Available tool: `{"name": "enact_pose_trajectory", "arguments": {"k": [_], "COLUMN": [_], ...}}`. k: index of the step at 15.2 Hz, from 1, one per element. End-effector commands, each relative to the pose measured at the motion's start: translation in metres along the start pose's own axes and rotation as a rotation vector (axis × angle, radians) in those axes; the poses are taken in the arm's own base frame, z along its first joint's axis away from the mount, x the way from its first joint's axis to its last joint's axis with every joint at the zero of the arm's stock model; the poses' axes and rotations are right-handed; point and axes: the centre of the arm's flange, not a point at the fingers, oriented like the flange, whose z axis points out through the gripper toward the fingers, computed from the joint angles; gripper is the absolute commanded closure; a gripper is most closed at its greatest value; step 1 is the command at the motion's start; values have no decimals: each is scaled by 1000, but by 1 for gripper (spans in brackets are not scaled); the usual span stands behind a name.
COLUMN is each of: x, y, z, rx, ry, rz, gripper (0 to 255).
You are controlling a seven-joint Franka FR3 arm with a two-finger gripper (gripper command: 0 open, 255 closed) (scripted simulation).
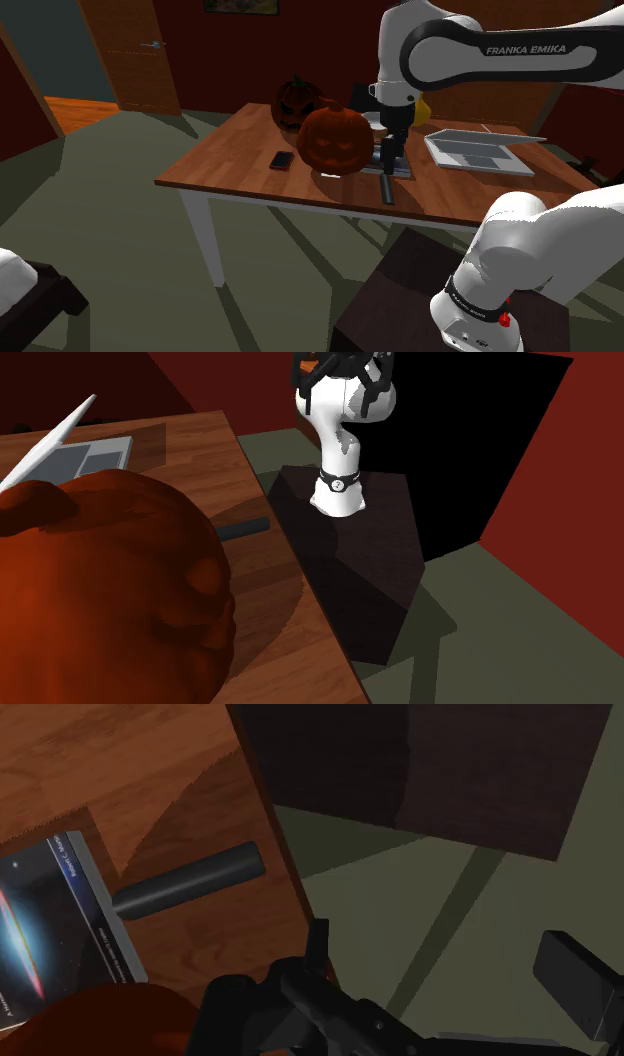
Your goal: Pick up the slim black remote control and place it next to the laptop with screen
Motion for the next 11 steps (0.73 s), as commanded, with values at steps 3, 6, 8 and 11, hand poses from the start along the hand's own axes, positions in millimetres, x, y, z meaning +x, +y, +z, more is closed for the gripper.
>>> {"name": "enact_pose_trajectory", "arguments": {"k": [3, 6, 8, 11], "x": [17, 37, 48, 61], "y": [20, 52, 75, 109], "z": [14, 36, 52, 77], "rx": [26, 65, 91, 129], "ry": [-7, -17, -24, -34], "rz": [99, 248, 347, 496], "gripper": [0, 0, 0, 0]}}
